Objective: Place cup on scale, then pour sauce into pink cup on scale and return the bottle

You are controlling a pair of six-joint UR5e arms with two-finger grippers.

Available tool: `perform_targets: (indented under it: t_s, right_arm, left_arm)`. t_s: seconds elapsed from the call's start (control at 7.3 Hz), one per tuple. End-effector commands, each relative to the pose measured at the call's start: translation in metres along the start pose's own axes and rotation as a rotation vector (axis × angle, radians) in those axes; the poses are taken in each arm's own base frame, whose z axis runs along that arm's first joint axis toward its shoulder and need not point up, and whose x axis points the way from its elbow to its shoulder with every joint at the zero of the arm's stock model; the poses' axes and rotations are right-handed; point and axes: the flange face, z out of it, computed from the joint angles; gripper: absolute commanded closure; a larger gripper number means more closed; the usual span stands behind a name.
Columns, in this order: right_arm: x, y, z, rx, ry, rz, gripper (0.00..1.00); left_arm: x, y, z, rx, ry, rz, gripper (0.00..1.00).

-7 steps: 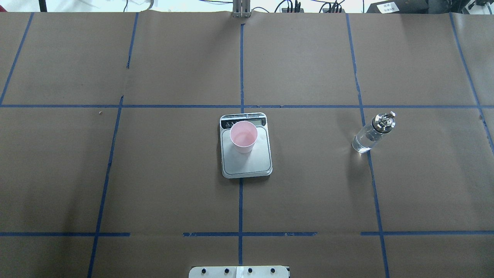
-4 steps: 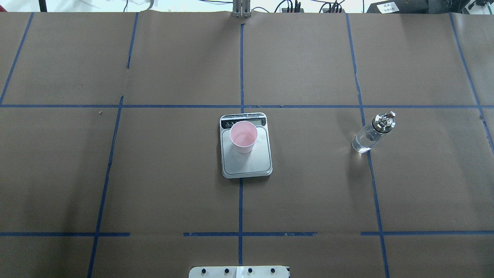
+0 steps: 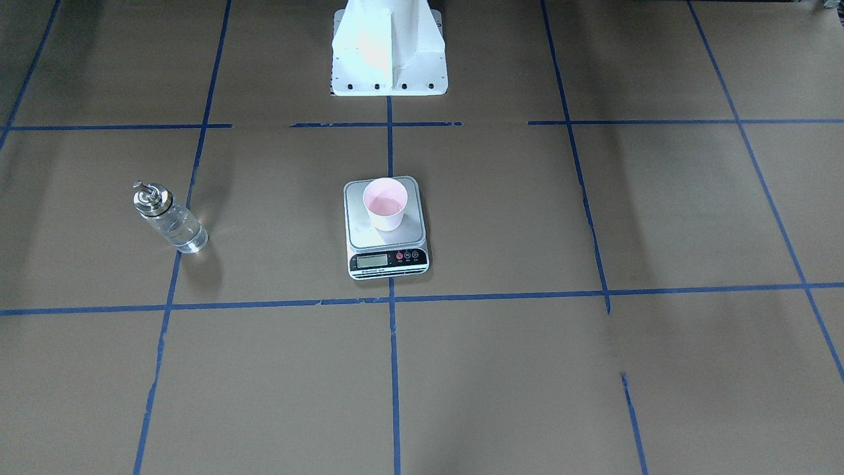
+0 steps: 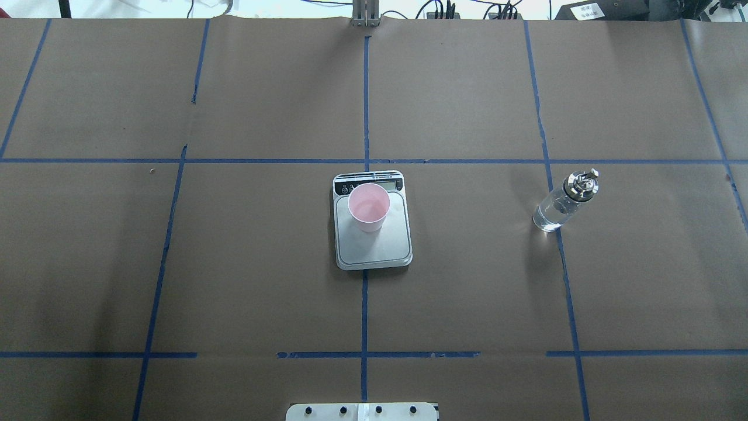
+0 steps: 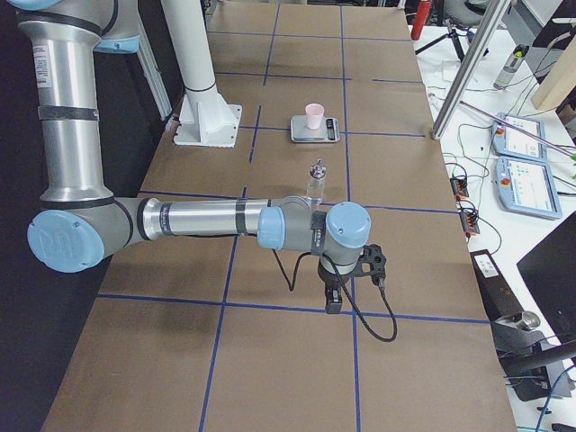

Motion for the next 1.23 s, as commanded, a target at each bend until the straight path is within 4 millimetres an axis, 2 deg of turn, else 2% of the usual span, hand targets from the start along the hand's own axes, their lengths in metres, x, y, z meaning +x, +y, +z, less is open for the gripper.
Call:
perform_targets:
  t_s: [0.0, 1.1]
  right_arm:
    - [0.0000, 0.0000, 0.0000, 0.000, 0.000, 0.000, 0.00]
    - [0.0033, 0.0005, 0.0043, -0.009, 0.001, 0.005, 0.00]
  left_arm:
    - [0.0000, -0.0005, 0.0013, -0.002, -0.003, 0.000, 0.00]
    - [0.0011, -0.0007, 0.0013, -0.002, -0.003, 0.002, 0.00]
